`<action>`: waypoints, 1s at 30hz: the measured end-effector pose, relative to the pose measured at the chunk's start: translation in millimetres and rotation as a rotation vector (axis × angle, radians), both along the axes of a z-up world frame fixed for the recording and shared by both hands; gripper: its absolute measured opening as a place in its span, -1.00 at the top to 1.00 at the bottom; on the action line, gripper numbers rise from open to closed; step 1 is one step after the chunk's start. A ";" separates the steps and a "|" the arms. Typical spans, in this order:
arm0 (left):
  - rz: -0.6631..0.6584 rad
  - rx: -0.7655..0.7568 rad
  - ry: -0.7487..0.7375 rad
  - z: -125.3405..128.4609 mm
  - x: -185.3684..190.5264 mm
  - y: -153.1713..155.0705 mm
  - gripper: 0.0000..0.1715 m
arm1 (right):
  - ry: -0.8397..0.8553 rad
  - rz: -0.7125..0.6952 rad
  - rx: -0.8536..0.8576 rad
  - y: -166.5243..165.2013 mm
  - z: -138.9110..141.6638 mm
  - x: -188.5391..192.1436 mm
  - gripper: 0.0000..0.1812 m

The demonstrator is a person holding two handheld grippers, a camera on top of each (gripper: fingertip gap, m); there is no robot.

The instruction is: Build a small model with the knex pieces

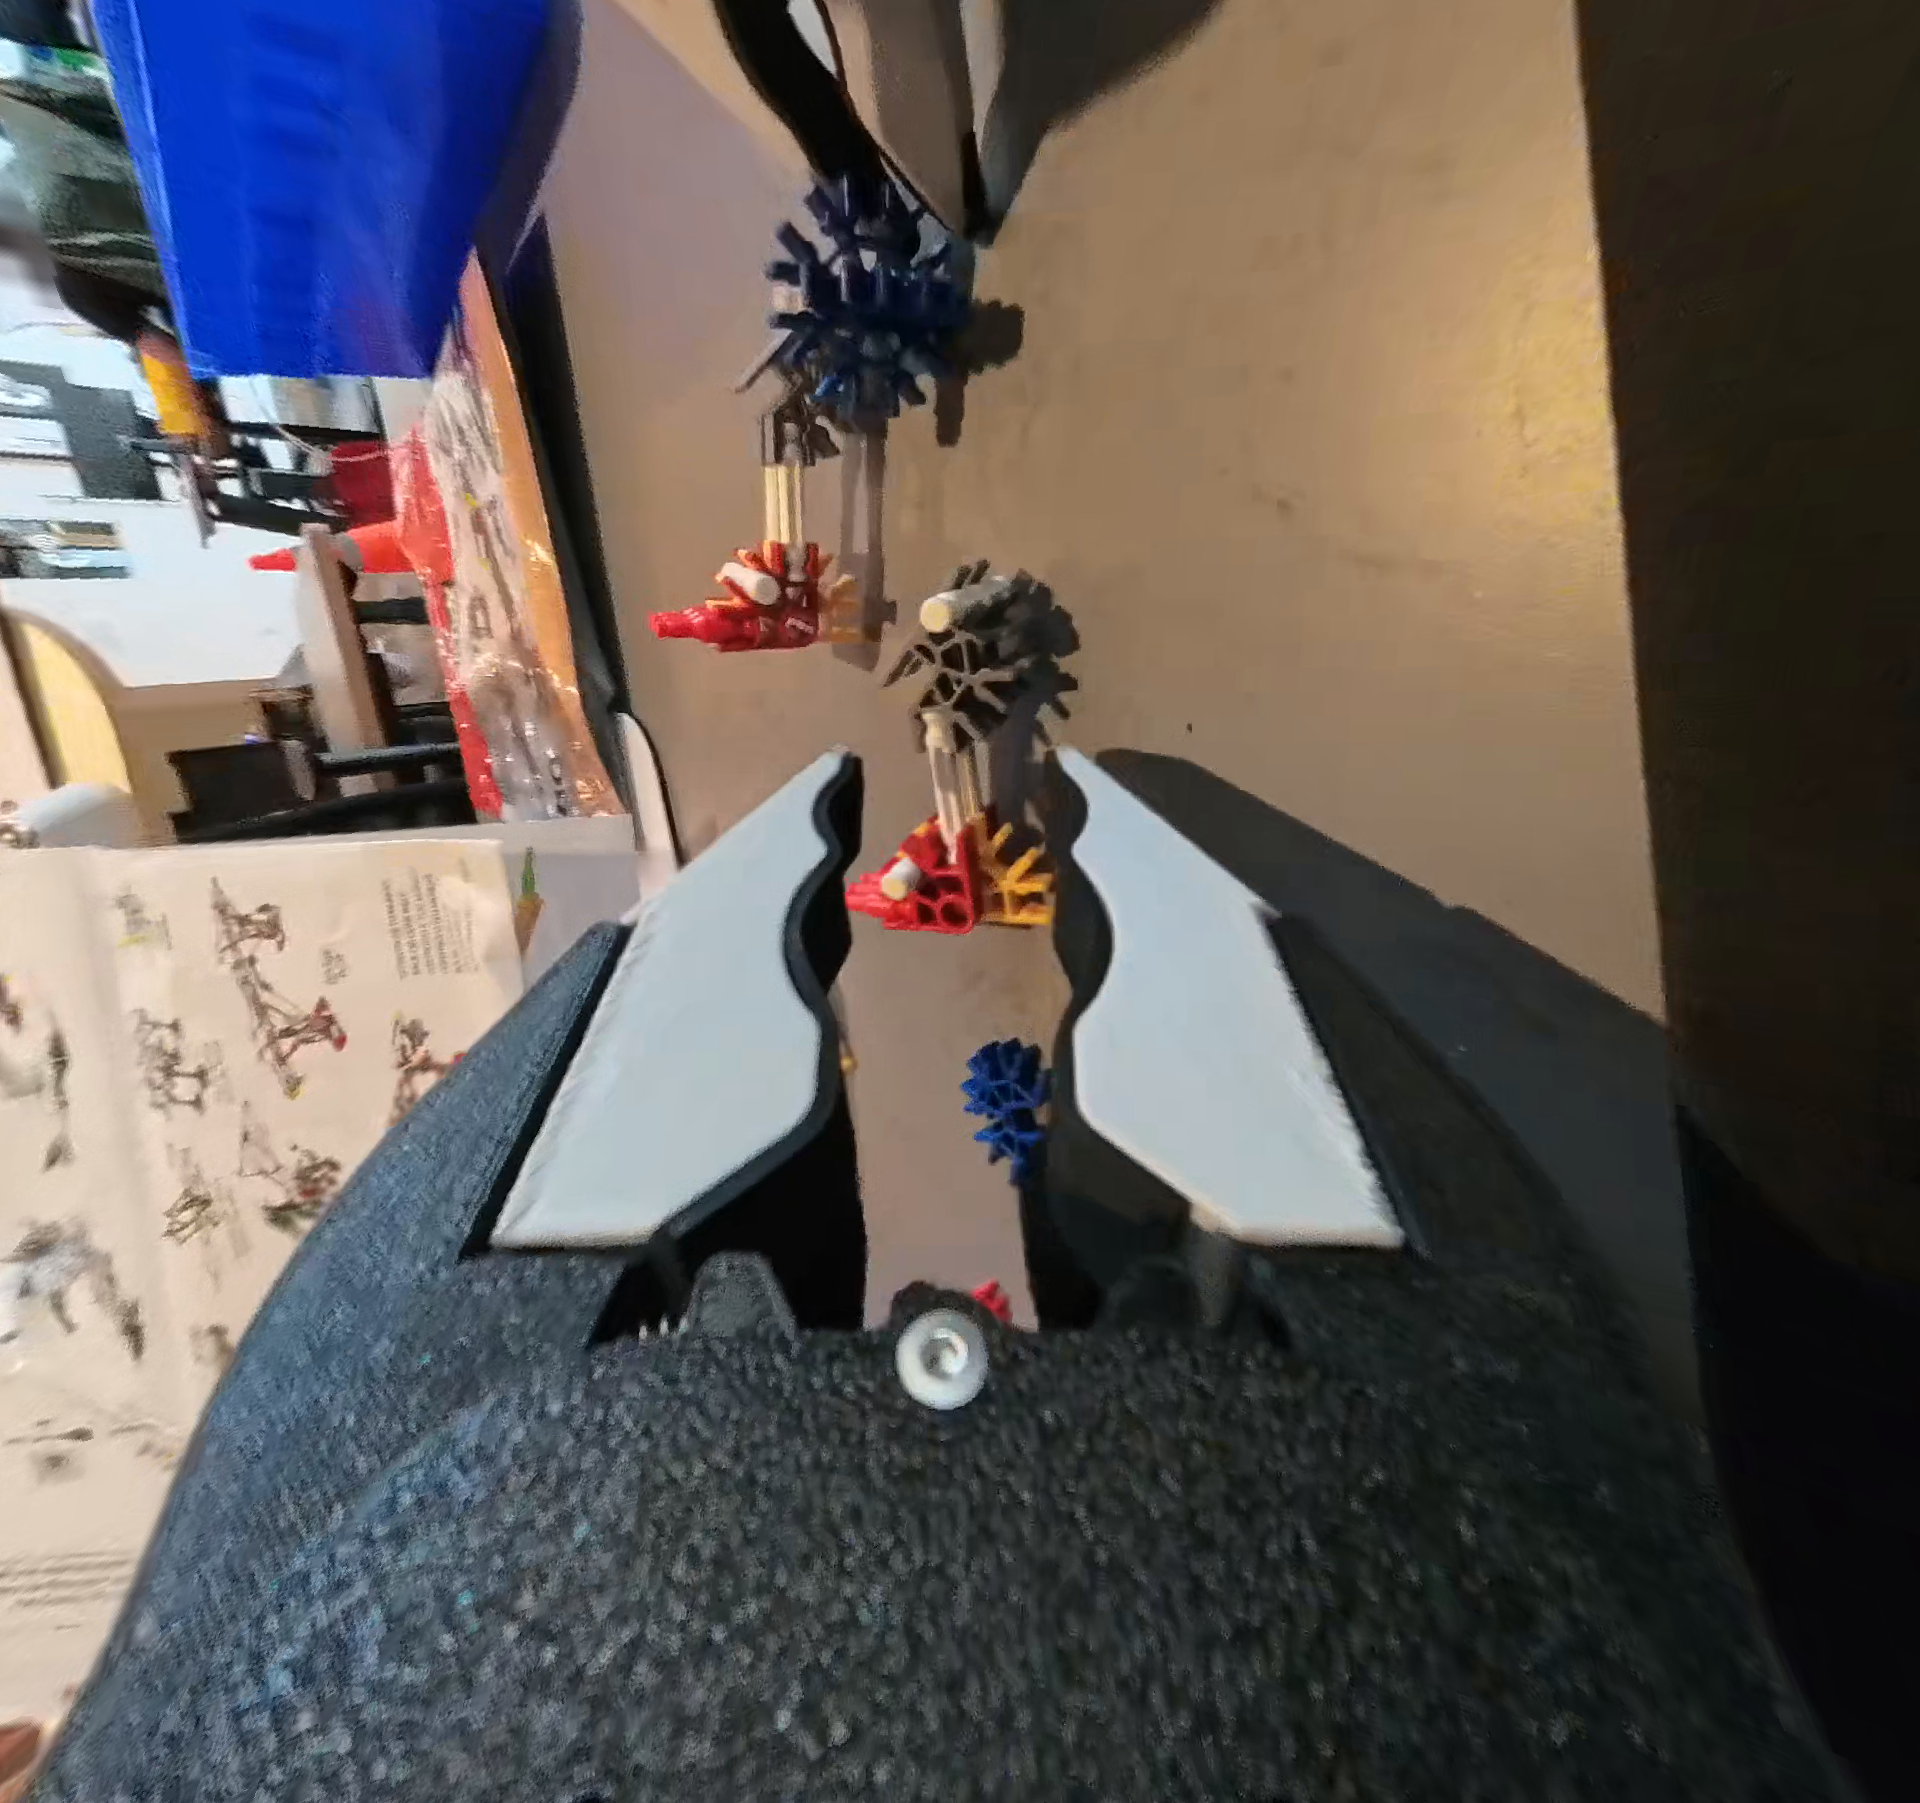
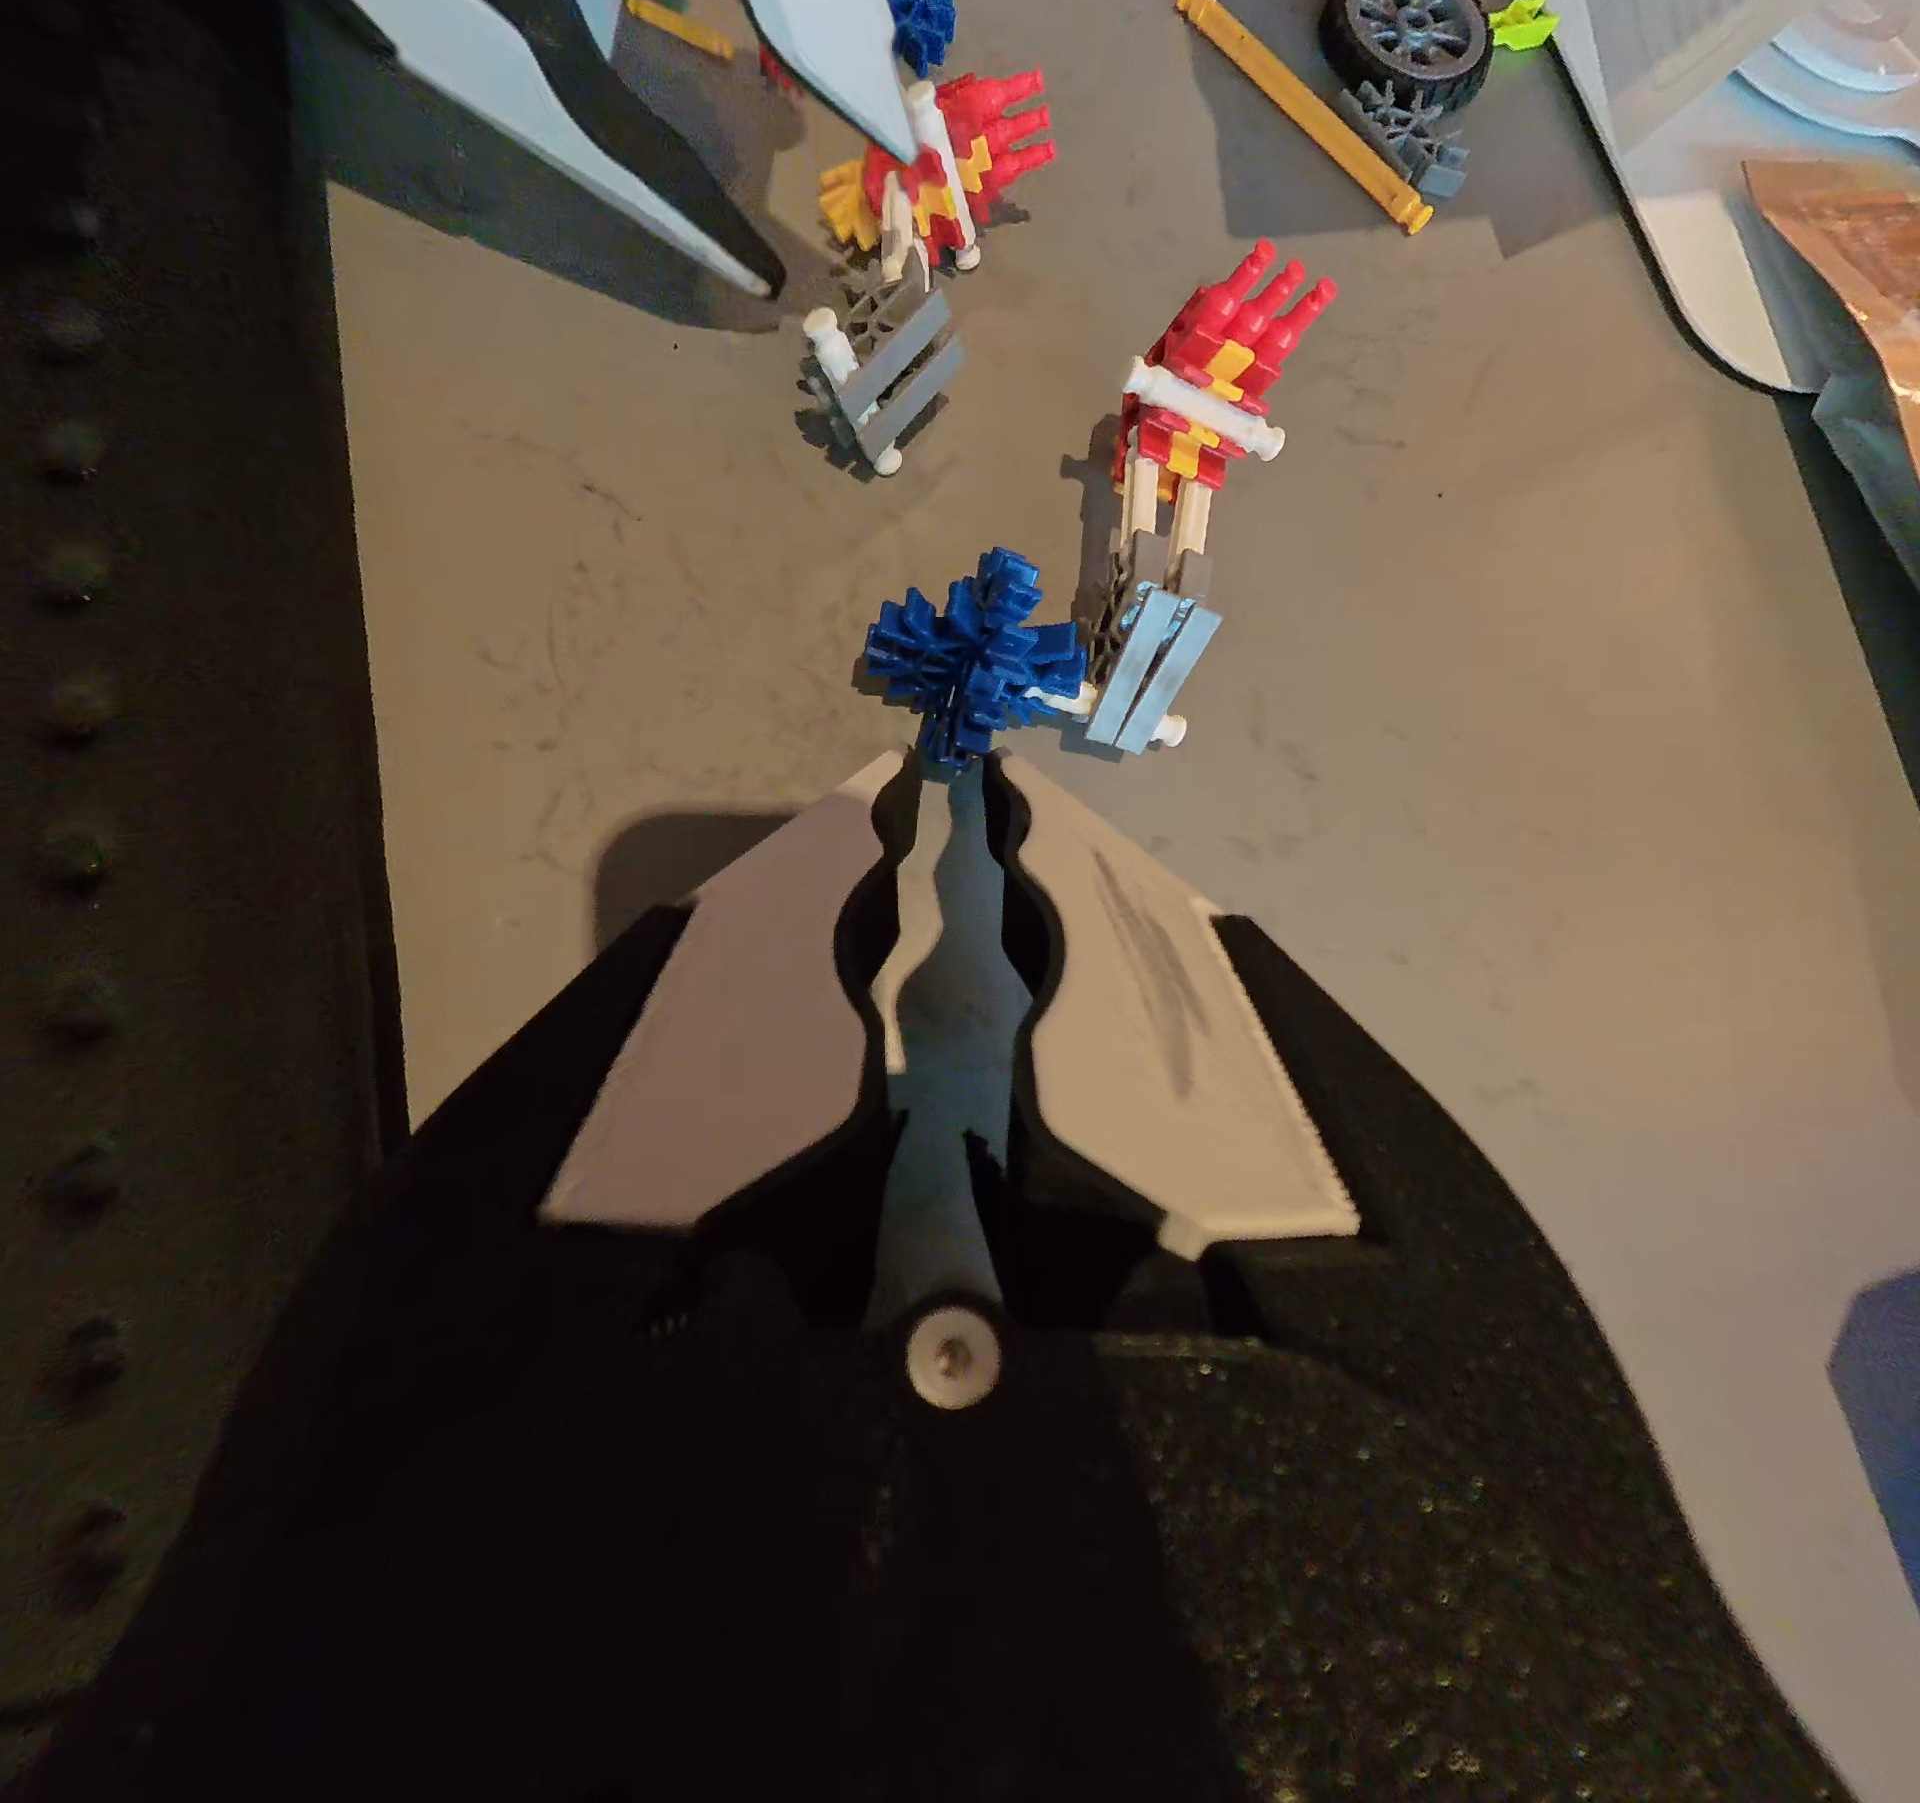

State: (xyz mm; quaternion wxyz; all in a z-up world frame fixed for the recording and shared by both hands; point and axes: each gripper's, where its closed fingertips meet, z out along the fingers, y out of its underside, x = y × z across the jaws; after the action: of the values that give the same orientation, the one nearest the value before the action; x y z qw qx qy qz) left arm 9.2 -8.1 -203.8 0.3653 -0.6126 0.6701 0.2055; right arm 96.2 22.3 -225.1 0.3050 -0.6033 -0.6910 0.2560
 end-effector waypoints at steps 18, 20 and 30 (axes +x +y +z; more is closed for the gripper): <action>0.133 -0.165 -0.131 -3.5 -28.1 -1.0 0.61 | 0.000 0.001 0.002 -0.2 0.0 0.0 0.88; 0.113 -0.119 -0.127 1.7 -27.3 2.4 0.59 | 0.000 0.001 0.003 -0.4 0.1 0.0 0.88; 0.137 -0.160 -0.102 -3.4 -38.2 9.0 0.73 | 0.001 0.001 -0.001 -0.5 0.2 0.2 0.88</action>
State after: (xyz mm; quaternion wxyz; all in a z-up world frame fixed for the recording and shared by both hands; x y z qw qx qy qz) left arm -29.1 0.9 -207.1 0.3339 -0.6937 0.6216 0.1444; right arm 96.4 21.8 -224.9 0.3049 -0.6029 -0.6912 0.2568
